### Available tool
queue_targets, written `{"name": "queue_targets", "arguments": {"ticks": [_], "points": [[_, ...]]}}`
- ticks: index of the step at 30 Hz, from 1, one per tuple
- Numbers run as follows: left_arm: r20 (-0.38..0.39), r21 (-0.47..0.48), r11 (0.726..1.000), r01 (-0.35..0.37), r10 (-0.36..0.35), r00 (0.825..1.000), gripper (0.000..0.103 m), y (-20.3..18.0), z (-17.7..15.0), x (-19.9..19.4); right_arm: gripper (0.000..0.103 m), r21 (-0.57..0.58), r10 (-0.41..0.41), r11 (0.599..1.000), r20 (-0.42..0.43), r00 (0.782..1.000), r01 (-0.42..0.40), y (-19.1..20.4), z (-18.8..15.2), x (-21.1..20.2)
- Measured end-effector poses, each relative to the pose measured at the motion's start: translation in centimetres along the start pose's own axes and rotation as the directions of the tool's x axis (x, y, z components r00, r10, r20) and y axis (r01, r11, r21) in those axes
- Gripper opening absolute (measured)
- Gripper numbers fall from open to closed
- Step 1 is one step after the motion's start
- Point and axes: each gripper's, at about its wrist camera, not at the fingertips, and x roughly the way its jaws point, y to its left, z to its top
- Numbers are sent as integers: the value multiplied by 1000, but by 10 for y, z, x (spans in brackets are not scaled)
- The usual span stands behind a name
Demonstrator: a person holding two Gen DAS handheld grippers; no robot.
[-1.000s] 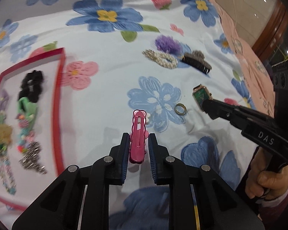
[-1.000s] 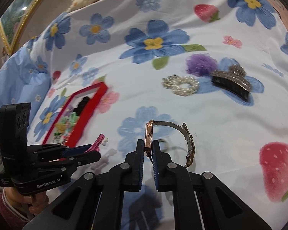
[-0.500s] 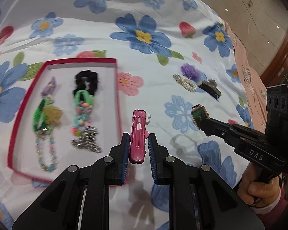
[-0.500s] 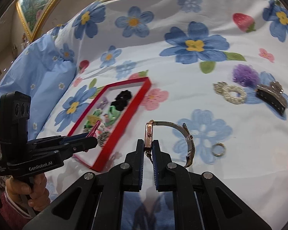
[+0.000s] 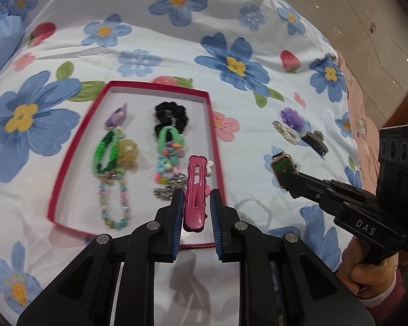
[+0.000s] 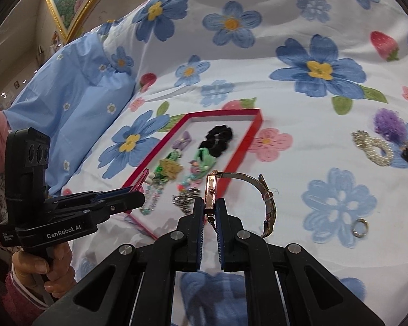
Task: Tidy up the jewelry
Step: 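Carry the pink clip and wristwatch into the red box and release them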
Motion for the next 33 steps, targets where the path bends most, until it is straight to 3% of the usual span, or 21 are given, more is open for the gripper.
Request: {"name": "queue_targets", "arguments": {"ticks": [17, 33], "points": [[40, -129, 991, -46, 51, 998, 17, 62, -1, -13, 8, -66, 53, 996, -39, 998, -56, 47, 12, 40], [-48, -118, 987, -107, 102, 994, 18, 88, -1, 25, 8, -99, 24, 994, -132, 991, -37, 54, 7, 88]]}}
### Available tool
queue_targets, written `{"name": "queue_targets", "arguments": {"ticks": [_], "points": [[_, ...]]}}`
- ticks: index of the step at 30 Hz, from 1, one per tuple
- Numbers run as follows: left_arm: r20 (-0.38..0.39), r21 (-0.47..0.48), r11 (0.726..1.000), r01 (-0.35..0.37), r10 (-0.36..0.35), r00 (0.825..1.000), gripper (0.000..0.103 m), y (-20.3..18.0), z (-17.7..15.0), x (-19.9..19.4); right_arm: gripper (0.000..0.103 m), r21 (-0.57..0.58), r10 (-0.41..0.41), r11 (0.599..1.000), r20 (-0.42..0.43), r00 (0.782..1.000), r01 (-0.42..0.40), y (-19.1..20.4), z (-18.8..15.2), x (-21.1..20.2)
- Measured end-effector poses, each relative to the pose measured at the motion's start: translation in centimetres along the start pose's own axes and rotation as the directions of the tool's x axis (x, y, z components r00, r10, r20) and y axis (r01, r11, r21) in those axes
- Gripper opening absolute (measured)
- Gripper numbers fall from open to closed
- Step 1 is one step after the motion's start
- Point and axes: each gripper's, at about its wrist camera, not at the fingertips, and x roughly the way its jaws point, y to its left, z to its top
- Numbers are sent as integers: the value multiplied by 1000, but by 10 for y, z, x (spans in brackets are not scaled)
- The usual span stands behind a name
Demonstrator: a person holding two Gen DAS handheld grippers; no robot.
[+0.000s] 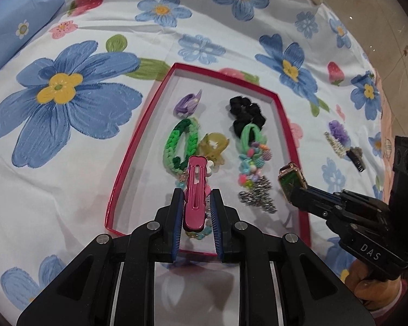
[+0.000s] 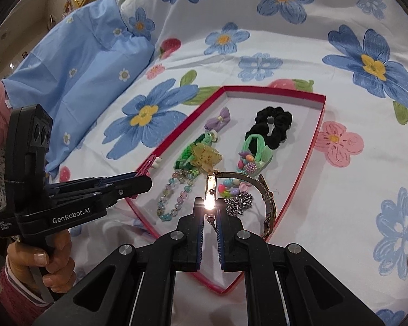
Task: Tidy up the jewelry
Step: 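Carry the pink clip and wristwatch into the red box and release them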
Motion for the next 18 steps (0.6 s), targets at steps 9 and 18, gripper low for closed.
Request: {"name": "queue_targets", "arguments": {"ticks": [9, 18], "points": [[-56, 38, 999, -16, 18, 998, 18, 0, 0, 22, 8, -28, -28, 999, -49, 998, 27, -1, 2, 23], [-92, 58, 998, -20, 26, 995, 18, 0, -2, 34, 8, -25, -24, 999, -87, 996, 22, -5, 0, 36]]}}
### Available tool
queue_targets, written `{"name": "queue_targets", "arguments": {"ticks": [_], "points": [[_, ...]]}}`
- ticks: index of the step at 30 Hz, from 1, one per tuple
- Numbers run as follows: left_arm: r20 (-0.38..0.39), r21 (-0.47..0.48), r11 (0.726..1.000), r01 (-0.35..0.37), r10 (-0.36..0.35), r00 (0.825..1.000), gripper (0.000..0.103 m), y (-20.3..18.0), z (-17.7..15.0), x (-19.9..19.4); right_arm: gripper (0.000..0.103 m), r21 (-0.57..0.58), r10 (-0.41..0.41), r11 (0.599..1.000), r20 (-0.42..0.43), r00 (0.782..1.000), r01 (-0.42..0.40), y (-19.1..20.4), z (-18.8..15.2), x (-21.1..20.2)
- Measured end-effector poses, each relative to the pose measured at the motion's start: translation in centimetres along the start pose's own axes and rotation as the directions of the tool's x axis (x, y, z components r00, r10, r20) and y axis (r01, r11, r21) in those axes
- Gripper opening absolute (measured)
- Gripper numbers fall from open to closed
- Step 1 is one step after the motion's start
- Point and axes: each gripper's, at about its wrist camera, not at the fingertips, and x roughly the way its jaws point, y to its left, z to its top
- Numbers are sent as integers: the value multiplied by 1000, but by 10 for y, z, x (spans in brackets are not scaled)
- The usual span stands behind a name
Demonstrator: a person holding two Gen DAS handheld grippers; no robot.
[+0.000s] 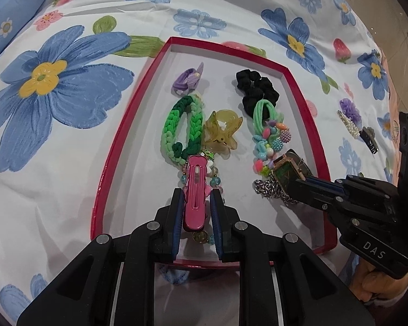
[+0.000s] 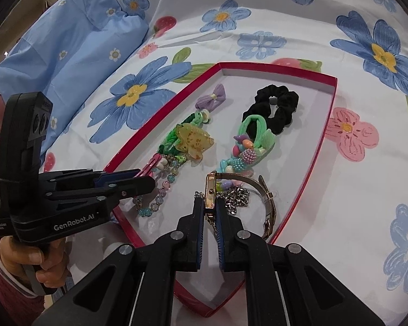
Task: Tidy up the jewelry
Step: 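Carry the pink clip and wristwatch into the red box and release them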
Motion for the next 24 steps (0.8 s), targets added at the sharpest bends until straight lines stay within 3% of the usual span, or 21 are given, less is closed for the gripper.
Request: {"name": "queue_targets", "arguments": {"ticks": [24], "points": [[-18, -15, 1000, -13, 12, 1000, 19, 2, 4, 6, 15, 8, 23, 1000, -20, 1000, -23, -3, 0, 4]]}}
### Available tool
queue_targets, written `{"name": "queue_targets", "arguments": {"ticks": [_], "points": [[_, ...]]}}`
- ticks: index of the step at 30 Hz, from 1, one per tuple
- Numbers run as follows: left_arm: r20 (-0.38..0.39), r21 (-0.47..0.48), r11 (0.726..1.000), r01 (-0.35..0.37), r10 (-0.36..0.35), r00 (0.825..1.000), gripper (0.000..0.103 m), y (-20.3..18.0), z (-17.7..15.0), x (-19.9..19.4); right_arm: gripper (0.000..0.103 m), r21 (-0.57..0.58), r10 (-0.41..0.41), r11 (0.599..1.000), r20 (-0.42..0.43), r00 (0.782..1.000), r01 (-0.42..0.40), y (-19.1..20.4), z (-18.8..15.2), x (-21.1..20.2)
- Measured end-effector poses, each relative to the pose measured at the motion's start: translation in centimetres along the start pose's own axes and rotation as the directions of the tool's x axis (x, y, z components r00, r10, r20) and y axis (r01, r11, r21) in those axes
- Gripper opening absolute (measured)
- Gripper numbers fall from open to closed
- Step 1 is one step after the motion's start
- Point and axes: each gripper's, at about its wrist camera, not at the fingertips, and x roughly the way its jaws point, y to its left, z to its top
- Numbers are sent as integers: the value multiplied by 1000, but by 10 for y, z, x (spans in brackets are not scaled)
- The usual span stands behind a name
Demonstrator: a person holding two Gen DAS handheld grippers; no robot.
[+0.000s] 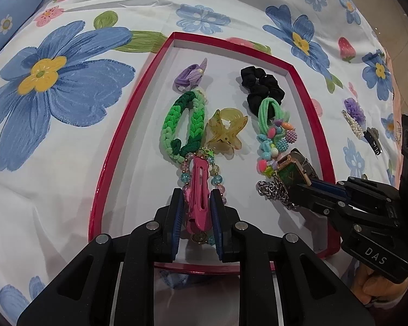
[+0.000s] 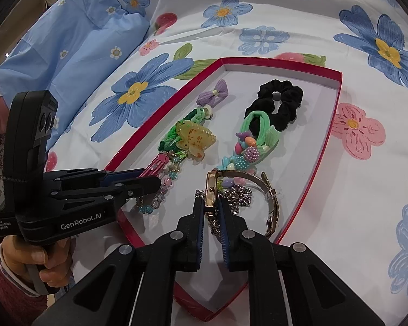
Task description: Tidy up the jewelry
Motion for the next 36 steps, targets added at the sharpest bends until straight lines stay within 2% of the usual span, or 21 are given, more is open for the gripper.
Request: {"name": "queue_targets", "arguments": {"ticks": [6, 10, 13, 17, 21, 25, 30, 36], "points": [[17, -11, 1000, 10, -9, 1000, 27, -1, 1, -7, 21, 13, -3, 1000, 12, 1000, 3, -2, 0, -5], [27, -21, 1000, 8, -7, 1000, 40, -3, 0, -12, 23, 24, -1, 1000, 26, 1000, 0, -3, 1, -10], [39, -33, 999, 13, -11, 999, 42, -2, -1, -18, 32, 33, -2, 999, 51, 999, 1, -5, 2, -19], [59, -76, 997, 20, -16, 998, 66, 1, -4, -29, 34, 51, -35, 998, 116, 993, 29, -8, 1, -38], [75, -118, 992, 36, -27, 997, 70, 6, -9, -38, 50, 84, -50, 996, 181, 982, 36, -15, 0, -55], [103, -154, 988, 34, -18, 995, 75, 9, -15, -50, 55, 128, -45, 992, 215, 976, 18, -25, -3, -67], [164, -203, 978, 57, -23, 986, 79, 8, -26, -70, 66, 156, -12, 987, 250, 968, -28, -29, -10, -78], [197, -249, 967, 59, -9, 980, 86, 7, -40, -82, 69, 183, 24, 980, 294, 956, -81, -30, -23, -89]]}}
